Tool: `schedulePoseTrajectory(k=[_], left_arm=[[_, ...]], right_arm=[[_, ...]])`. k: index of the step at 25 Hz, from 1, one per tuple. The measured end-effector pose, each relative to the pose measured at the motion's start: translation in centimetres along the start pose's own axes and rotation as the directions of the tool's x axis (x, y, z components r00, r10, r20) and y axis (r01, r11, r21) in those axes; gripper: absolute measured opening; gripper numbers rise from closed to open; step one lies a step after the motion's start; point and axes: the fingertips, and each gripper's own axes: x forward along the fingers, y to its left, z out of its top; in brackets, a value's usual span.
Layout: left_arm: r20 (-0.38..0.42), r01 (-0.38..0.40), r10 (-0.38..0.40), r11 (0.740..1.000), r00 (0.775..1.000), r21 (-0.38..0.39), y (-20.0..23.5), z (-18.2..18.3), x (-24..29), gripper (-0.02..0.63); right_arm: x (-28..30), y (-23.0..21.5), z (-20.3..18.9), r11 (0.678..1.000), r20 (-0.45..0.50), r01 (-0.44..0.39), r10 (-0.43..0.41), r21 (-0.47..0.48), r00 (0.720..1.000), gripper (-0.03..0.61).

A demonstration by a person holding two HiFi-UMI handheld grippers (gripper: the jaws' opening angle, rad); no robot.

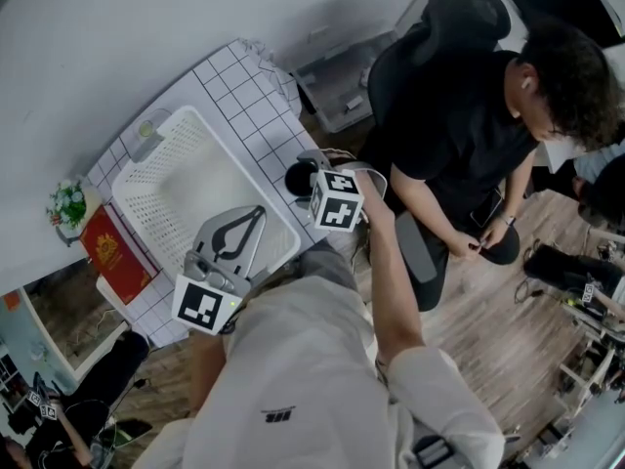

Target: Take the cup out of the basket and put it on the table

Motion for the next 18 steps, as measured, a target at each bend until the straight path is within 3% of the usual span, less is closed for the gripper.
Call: schedulePoseTrajectory(k=[18], left_arm=[[-0.001,-0.006,0.006,1.0,1.0,0.001,-0.4,-0.09,-0.23,0.011]], right_arm=[[0.15,0.27,0.06,1.0,-0.007,-0.006,0.006,-0.025,1.0,0.388]])
